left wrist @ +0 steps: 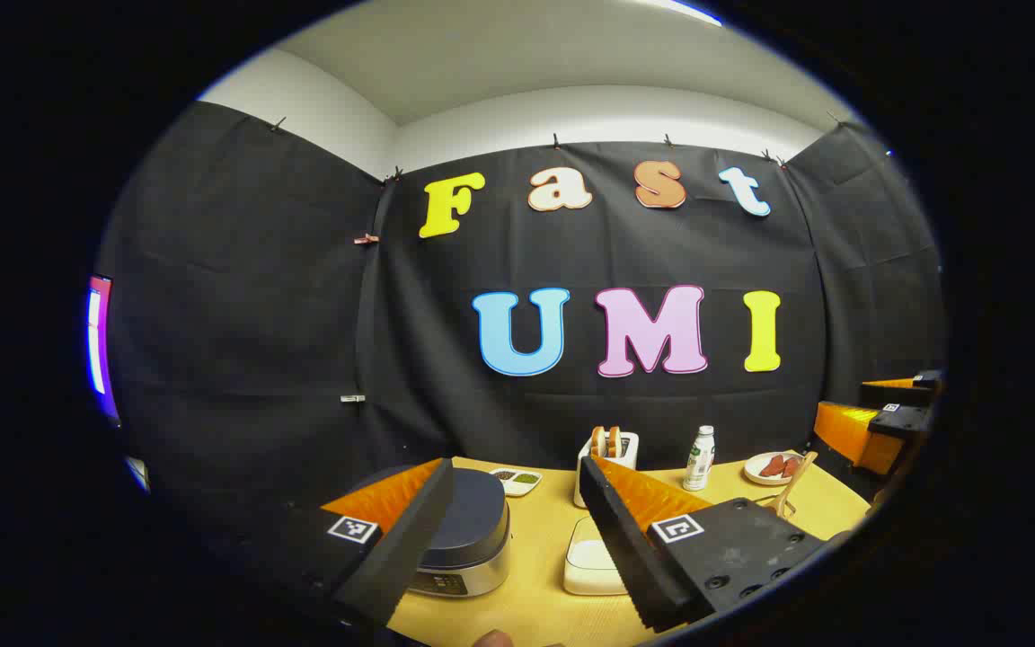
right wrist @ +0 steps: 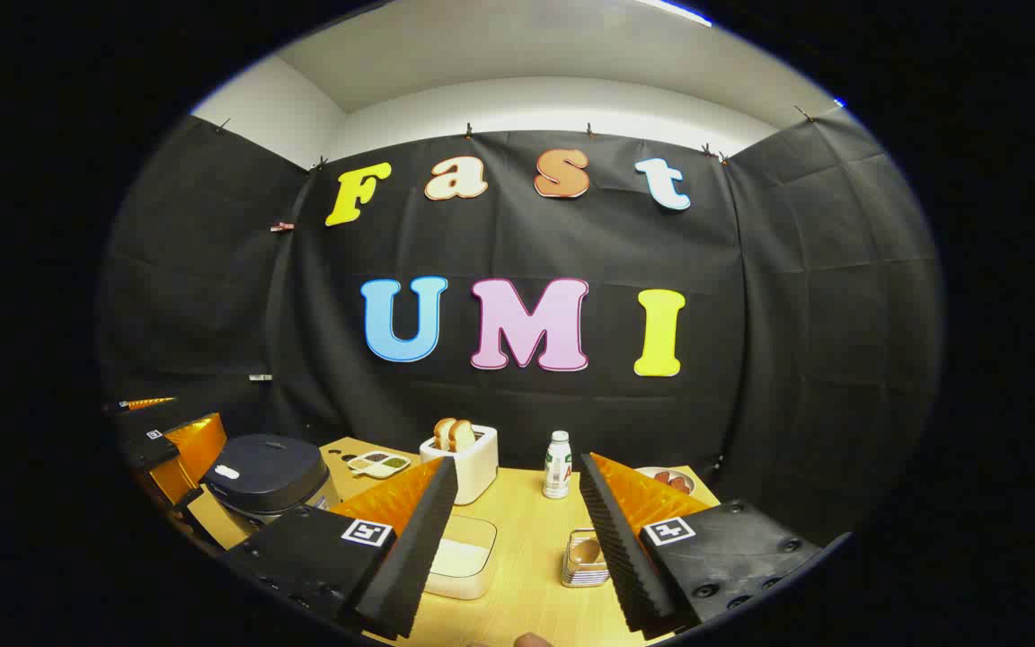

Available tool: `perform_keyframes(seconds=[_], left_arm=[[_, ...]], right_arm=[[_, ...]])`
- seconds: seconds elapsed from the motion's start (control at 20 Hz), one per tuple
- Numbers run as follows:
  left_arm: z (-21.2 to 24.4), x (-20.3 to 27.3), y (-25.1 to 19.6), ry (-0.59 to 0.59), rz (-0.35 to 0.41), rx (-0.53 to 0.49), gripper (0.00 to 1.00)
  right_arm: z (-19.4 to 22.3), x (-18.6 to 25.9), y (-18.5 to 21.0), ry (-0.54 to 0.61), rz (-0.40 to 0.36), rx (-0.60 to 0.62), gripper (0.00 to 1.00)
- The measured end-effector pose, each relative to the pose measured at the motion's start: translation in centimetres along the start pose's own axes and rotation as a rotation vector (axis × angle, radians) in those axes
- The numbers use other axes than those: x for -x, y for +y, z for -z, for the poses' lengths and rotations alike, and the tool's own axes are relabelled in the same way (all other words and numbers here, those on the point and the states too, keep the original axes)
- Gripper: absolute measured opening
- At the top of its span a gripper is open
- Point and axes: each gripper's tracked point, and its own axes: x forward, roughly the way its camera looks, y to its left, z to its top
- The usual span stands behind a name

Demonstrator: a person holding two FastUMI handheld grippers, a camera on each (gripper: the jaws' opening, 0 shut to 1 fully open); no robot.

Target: Close the left gripper, press the button to open the rice cooker; take a wooden spoon from the chopstick holder with the right hand, scoop a spoonful of rice and pour it into the rice cooker, then put the wooden spoon back into the chopstick holder.

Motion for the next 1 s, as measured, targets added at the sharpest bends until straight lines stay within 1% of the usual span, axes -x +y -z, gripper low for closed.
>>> perform_keyframes(seconds=[0.1, 0.3, 1.0], left_arm=[[0.4, -0.3, -0.1, 0.014, 0.003, -0.003, 0.95], [0.6, -0.6, 0.2, 0.022, -0.008, -0.001, 0.95], [1.0, -1.3, 1.0, 0.037, -0.011, 0.006, 0.95]], right_arm=[[-0.1, -0.1, 0.0, -0.005, 0.000, 0.011, 0.86], [-0.3, 0.0, 0.9, -0.011, -0.028, 0.025, 0.87], [-0.4, 0.0, 2.0, -0.014, -0.038, 0.037, 0.88]])
